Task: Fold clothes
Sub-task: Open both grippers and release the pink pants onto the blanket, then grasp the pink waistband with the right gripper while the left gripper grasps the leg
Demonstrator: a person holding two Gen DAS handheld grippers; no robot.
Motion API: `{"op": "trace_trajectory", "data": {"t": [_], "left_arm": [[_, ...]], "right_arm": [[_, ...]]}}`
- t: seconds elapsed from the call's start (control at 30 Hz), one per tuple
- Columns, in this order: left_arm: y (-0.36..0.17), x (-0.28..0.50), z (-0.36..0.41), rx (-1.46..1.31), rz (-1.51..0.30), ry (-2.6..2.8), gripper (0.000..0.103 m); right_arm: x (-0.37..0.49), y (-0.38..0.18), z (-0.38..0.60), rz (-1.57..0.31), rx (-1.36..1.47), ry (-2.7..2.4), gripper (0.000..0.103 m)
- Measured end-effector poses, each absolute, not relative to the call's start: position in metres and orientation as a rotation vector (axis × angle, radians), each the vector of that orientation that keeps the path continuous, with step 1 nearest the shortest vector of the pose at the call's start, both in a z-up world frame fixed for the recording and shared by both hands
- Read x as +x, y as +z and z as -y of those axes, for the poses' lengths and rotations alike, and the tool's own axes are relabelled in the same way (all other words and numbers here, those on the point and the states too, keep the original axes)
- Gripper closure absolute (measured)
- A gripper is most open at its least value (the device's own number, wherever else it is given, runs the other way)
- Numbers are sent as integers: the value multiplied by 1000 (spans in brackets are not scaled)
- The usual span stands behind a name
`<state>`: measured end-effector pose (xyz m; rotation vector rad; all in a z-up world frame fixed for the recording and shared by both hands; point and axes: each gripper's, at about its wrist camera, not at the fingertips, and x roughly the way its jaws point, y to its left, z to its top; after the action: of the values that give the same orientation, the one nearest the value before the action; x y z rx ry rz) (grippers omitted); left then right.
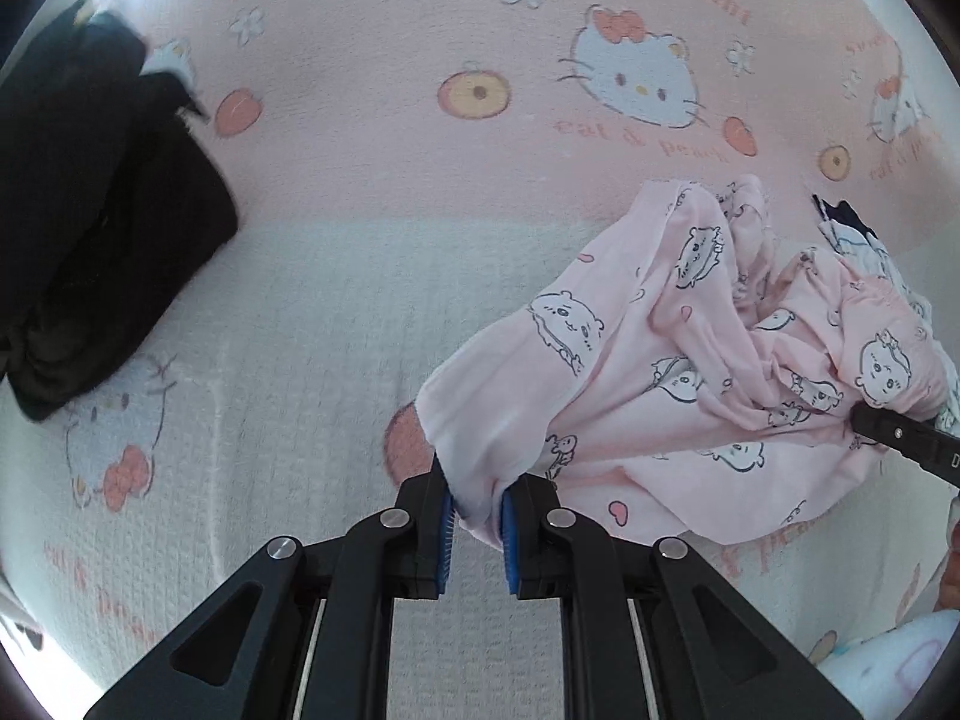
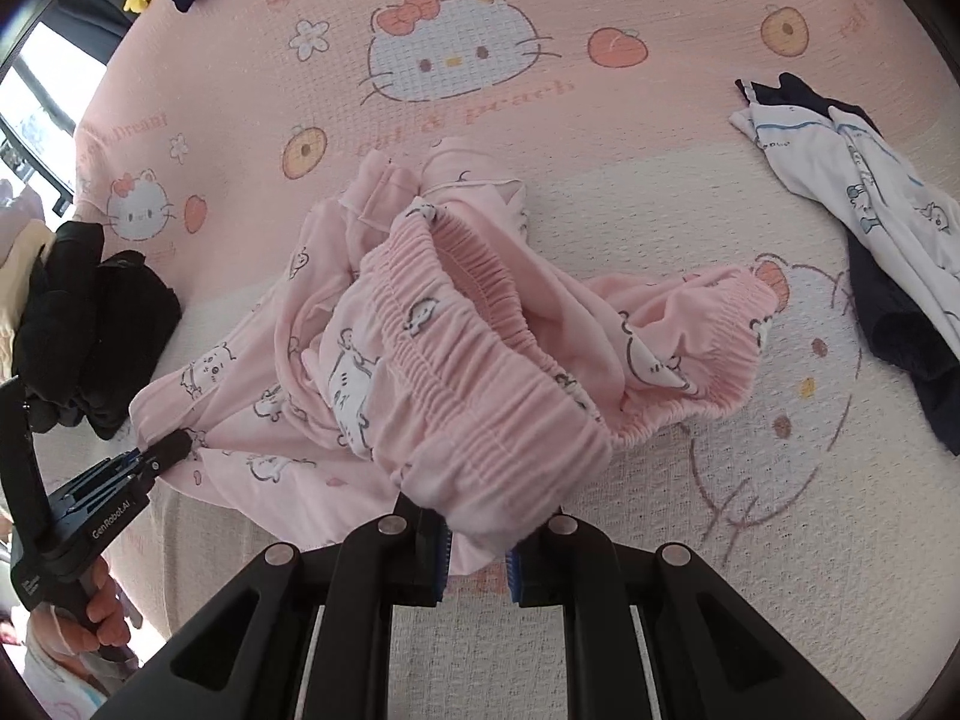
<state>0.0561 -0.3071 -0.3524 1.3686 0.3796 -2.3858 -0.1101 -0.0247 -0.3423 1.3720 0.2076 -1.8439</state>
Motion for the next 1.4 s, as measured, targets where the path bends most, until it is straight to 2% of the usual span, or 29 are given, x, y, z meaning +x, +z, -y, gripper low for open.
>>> {"op": "trace_trajectory", "data": {"t": [0.37, 0.43, 0.63, 0.7, 0.73, 0.77, 0.8, 0.83, 0.87, 0.9, 1.2, 1.4], "left_arm": [[-349, 94, 316, 1343, -512, -2391, 92], [-345, 104, 321, 1324, -571, -2401, 92], [-345, 126, 336, 1331, -816, -2407, 90], [-342, 135, 341, 1276, -920, -2392, 82], [-340, 139, 344, 1243, -955, -2387, 63], [-338, 143, 347, 1221, -983, -2382, 39], [-338, 147, 351, 1211, -1028, -2373, 33], [-337, 151, 356, 1201, -1073, -2364, 32], [-337, 155, 360, 1190, -1118, -2354, 32], [-337, 159, 365, 1179, -1162, -2344, 32], [-360, 170, 388, 1196, -1362, -2219, 32], [-361, 149, 398, 1230, -1329, -2213, 32]], "right_arm": [[-104, -327, -8, -134, 1378, -1882, 91], [-104, -321, -17, -143, 1362, -1924, 91], [-110, -323, -41, 14, 1408, -1893, 91], [-108, -321, -46, 48, 1385, -1888, 91], [-106, -319, -49, 60, 1368, -1890, 90], [-105, -317, -49, 56, 1349, -1893, 90], [-104, -315, -50, 49, 1329, -1898, 83], [-103, -315, -51, 44, 1330, -1896, 73], [-102, -315, -51, 40, 1343, -1884, 49], [-100, -316, -51, 35, 1358, -1871, 34], [-92, -322, -46, -22, 1428, -1915, 34], [-103, -318, -43, -10, 1484, -1910, 33]]}}
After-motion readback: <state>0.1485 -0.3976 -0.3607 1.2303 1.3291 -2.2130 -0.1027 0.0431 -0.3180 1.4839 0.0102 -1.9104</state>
